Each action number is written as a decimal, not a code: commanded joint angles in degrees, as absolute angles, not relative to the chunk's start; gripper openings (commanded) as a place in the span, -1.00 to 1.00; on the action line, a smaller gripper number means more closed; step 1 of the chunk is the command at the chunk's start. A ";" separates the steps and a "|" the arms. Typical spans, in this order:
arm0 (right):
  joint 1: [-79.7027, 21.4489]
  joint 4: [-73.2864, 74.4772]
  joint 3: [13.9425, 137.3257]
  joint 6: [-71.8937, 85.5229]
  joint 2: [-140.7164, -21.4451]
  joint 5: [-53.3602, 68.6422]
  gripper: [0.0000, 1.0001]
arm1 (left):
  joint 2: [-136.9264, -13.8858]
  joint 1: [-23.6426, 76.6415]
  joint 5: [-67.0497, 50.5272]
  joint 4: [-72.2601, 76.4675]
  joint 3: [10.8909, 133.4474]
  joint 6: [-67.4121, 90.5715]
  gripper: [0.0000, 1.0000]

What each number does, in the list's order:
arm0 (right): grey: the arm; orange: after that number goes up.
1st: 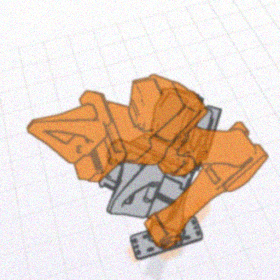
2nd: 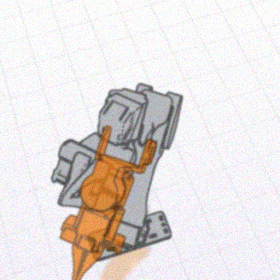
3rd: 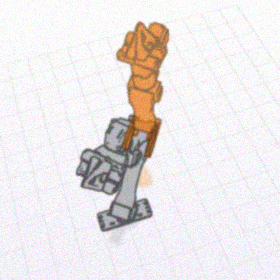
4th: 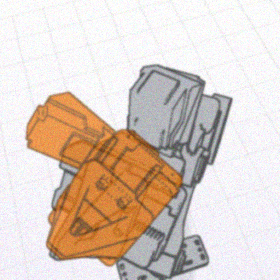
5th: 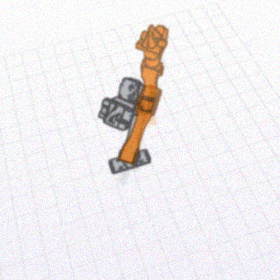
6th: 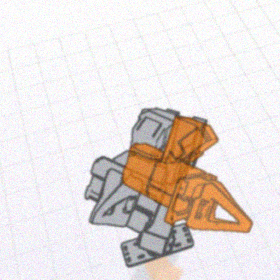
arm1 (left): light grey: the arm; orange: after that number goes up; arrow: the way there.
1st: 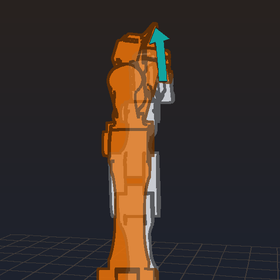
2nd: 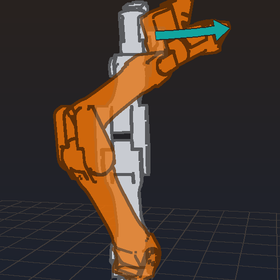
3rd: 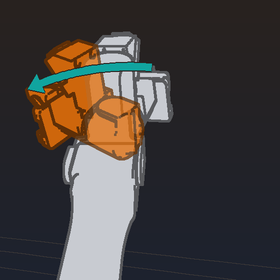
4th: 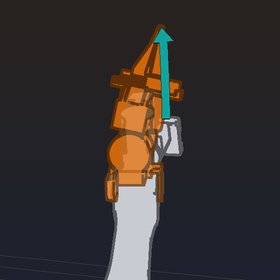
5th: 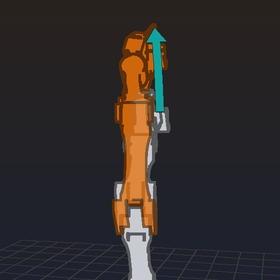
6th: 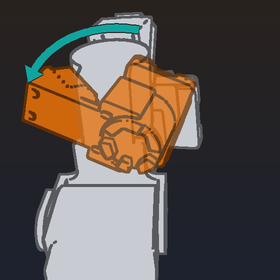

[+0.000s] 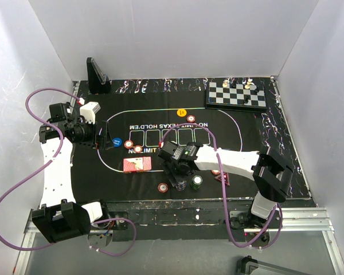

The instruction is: Distribute texas hold em gaming equipment

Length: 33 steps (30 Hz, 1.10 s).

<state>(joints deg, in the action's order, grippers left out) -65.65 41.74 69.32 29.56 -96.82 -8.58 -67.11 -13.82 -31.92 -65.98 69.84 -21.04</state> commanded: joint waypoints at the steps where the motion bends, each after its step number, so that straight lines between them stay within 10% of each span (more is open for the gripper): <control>1: -65.83 40.78 68.38 29.53 -96.68 -8.00 0.31 | -65.74 -14.24 -31.82 -66.01 71.54 -21.36 0.99; 33: -63.38 54.13 95.94 26.29 -106.76 -11.34 -0.10 | -66.44 -14.33 -32.17 -63.72 69.26 -21.36 0.99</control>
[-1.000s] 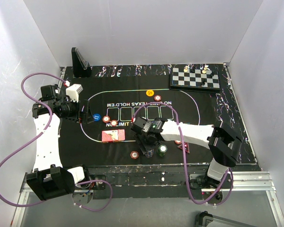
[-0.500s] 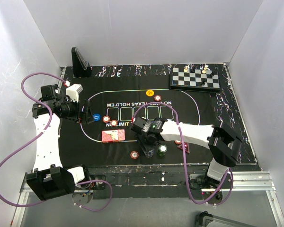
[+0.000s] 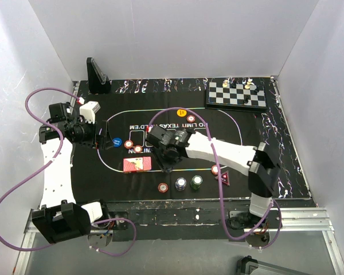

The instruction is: Distribute texas hold em gaming equipment

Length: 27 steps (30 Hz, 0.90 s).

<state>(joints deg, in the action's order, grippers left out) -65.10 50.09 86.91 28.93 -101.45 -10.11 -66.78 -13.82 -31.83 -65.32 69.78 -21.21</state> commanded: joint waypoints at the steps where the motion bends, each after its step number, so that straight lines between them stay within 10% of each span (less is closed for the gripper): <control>1: -62.85 54.84 98.85 25.76 -109.14 -11.08 -0.11 | -66.71 -14.24 -32.25 -63.37 69.17 -21.18 0.99; 12: -56.78 58.36 133.31 24.52 -135.07 -6.86 -0.22 | -69.26 -14.24 -32.52 -61.00 67.77 -21.71 0.99; 27: -52.82 51.16 141.68 27.33 -146.77 -3.43 -0.26 | -73.21 -14.33 -35.51 -59.24 67.59 -22.85 0.99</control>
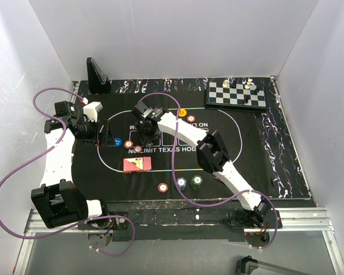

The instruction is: Distribute texas hold em gaming equipment

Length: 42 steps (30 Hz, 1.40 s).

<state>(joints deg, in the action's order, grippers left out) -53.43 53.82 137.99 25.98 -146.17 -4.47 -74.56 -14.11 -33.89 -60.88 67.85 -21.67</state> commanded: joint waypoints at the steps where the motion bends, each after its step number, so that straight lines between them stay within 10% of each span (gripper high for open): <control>1: -52.82 51.15 142.03 27.77 -147.21 -4.04 -0.26 | -73.04 -14.41 -35.51 -59.41 67.59 -23.03 0.99; 12: -52.82 46.41 144.75 30.67 -150.02 -3.96 -0.22 | -71.90 -14.41 -35.42 -60.29 66.97 -23.91 0.99; 29: -52.65 47.28 141.15 30.85 -149.51 -1.67 0.51 | -71.11 -14.33 -35.16 -60.56 66.36 -23.64 1.00; 42: -50.36 48.69 125.37 25.23 -125.45 -6.33 0.64 | -69.17 -14.33 -34.28 -61.61 67.06 -22.59 0.99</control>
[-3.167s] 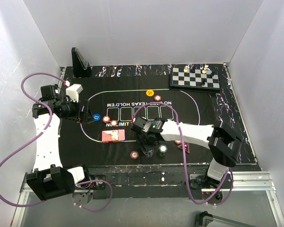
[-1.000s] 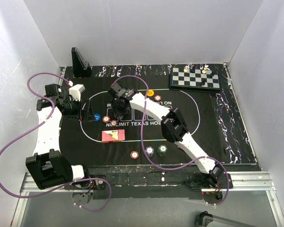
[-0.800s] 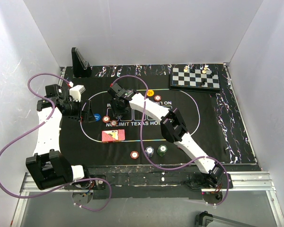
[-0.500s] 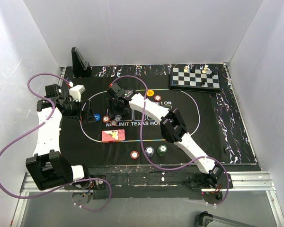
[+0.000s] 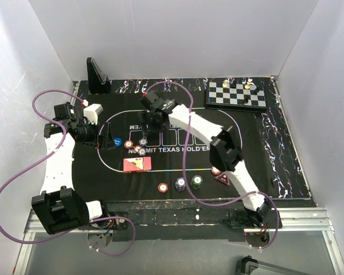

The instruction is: Distribute texas hold em gaming equipment

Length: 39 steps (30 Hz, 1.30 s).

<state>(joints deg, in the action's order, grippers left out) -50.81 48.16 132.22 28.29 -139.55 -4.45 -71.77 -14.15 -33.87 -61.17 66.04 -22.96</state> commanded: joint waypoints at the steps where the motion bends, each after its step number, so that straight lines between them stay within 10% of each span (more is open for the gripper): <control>1: -50.62 48.17 121.07 24.62 -121.24 -6.24 0.66 | -69.08 -14.33 -34.28 -61.79 67.23 -22.50 0.99; 14: -61.43 40.78 72.79 24.34 -91.94 -7.12 0.79 | -65.39 -14.33 -34.36 -62.93 66.45 -21.62 0.99; 39: -66.97 39.64 68.38 26.37 -99.05 -4.74 0.61 | -65.57 -14.41 -34.63 -64.07 68.99 -20.30 0.99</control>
